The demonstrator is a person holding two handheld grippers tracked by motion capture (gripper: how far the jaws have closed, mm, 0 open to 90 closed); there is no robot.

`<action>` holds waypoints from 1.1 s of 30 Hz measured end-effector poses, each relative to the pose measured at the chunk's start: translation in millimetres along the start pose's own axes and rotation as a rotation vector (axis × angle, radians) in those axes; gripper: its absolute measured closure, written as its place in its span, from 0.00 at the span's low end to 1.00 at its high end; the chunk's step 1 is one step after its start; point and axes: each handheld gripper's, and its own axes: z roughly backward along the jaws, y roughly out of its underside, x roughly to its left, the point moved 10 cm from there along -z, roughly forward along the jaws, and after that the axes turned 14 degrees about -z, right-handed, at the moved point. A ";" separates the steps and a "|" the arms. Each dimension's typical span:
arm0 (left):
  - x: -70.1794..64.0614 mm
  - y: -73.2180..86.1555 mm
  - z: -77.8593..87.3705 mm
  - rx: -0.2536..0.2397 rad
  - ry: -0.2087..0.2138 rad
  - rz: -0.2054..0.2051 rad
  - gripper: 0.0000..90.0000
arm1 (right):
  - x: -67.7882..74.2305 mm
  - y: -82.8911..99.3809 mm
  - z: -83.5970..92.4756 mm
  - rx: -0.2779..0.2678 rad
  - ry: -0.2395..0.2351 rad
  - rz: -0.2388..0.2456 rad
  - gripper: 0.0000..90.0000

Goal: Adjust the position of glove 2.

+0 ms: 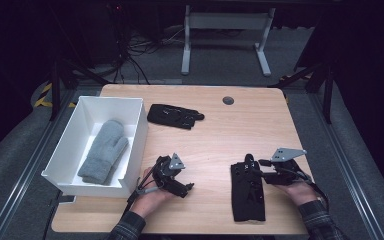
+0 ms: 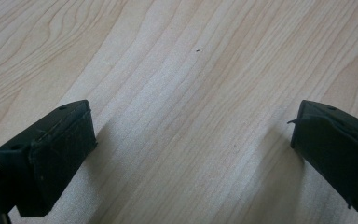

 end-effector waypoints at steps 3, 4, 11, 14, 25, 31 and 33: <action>0.1 -0.1 -0.2 -0.002 0.000 -0.002 0.00 | -19.9 3.8 -1.5 -0.011 0.055 -0.059 0.44; 0.2 -0.1 -0.2 -0.002 0.000 -0.002 0.00 | -23.7 5.1 -2.0 -0.011 0.058 -0.077 0.42; 0.3 -0.2 -0.2 -0.002 0.001 -0.002 0.00 | -55.5 12.1 -2.9 -0.044 0.145 -0.169 0.31; 0.5 -0.2 -0.1 -0.002 0.000 -0.002 0.01 | -61.1 15.2 -6.0 -0.038 0.162 -0.170 0.27; 11.9 -5.9 6.8 0.010 -0.028 0.016 0.44 | -65.7 17.5 -9.4 -0.045 0.140 -0.203 0.19; 30.0 -13.2 5.1 0.025 -0.048 0.061 0.88 | -65.8 17.5 -9.5 -0.044 0.139 -0.203 0.18; 39.2 -16.3 3.0 0.028 -0.046 0.108 1.00 | -65.8 17.5 -9.5 -0.044 0.138 -0.202 0.18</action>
